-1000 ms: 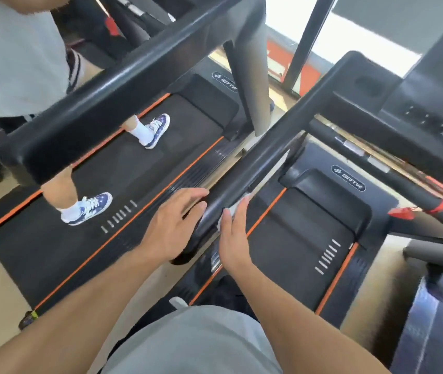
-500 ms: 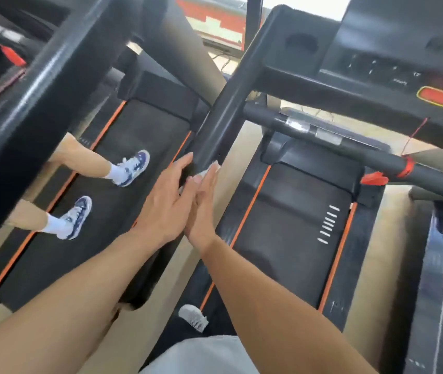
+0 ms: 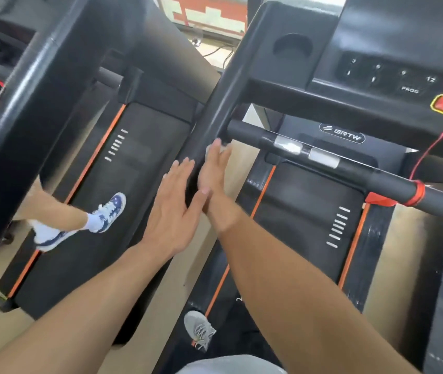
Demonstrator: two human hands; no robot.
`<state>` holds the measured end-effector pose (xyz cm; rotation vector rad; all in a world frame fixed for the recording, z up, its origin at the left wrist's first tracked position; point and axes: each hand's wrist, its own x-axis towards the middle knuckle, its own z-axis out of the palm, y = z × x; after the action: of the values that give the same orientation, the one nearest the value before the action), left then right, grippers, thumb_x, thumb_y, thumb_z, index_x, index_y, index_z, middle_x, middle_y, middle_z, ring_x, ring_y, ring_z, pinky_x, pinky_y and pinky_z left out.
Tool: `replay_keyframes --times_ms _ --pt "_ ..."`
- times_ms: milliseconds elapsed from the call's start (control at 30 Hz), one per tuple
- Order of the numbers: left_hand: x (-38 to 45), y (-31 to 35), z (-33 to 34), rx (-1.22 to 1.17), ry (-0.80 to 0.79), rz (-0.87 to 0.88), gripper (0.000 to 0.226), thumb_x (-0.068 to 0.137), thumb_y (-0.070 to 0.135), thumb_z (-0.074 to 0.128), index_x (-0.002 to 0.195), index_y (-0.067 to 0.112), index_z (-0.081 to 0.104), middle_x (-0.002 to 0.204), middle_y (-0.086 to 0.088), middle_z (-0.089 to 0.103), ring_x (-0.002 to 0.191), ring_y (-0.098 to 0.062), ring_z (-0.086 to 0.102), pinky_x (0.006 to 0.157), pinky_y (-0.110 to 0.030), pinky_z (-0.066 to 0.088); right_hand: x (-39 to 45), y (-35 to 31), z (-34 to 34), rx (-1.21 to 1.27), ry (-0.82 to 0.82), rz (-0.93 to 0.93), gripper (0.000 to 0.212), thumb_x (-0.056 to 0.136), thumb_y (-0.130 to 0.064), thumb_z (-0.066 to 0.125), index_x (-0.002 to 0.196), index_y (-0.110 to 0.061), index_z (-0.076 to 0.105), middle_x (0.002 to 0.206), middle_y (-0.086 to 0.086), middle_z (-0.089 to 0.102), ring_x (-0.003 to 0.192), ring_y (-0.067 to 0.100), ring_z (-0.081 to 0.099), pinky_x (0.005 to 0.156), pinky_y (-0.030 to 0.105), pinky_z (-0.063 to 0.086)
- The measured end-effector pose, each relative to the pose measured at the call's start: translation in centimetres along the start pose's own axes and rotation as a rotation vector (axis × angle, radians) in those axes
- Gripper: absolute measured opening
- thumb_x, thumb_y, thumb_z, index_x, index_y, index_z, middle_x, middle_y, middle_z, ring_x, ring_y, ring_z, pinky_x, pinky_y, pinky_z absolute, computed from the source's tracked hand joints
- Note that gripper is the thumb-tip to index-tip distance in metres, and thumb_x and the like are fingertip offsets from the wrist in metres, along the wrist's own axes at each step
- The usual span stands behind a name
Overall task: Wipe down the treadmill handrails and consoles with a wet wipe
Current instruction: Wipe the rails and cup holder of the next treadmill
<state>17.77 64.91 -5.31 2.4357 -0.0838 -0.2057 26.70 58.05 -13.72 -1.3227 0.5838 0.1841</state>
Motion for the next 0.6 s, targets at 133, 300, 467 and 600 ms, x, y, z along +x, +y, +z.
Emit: replay_keyframes --times_ms 133,300,467,600 --pt "1.0 0.2 -0.2 -0.112 0.048 -0.062 0.060 0.105 0.058 0.032 0.158 0.032 0.025 0.163 0.017 0.028 0.149 0.005 0.019 0.123 -0.030 0.020 -4.2 4.5 -0.5 -0.190 -0.193 -0.154 0.092 0.092 -0.079 0.024 0.163 -0.025 0.003 0.171 0.006 0.006 0.158 0.020 0.007 0.128 0.045 0.011" --pt "0.3 -1.3 -0.8 -0.212 0.210 -0.059 0.063 0.100 0.058 0.029 0.156 0.028 0.031 0.157 0.015 0.040 0.143 0.006 0.033 0.119 -0.031 0.030 -4.5 1.5 -0.4 -0.233 -0.100 -0.212 0.085 0.104 -0.058 0.035 0.159 -0.026 -0.022 0.169 -0.011 -0.016 0.154 0.003 -0.016 0.128 0.038 -0.004" --pt "-1.1 -2.7 -1.2 -0.194 0.228 -0.049 0.063 0.101 0.054 0.029 0.153 0.021 0.040 0.155 0.015 0.043 0.140 0.009 0.034 0.117 -0.019 0.028 -5.7 1.9 0.1 -0.309 -0.080 -0.313 0.084 0.106 -0.043 0.042 0.159 -0.022 -0.020 0.169 -0.008 -0.019 0.151 0.002 -0.024 0.128 0.039 -0.007" --pt "-3.0 -4.8 -2.3 -0.224 0.297 -0.019 0.054 0.105 0.045 0.031 0.148 0.017 0.046 0.150 0.012 0.049 0.140 0.002 0.040 0.115 -0.019 0.031 -7.7 2.8 0.9 -0.334 -0.055 -0.376 0.081 0.106 -0.037 0.043 0.161 -0.024 -0.015 0.169 -0.007 -0.018 0.151 0.002 -0.025 0.127 0.036 -0.008"
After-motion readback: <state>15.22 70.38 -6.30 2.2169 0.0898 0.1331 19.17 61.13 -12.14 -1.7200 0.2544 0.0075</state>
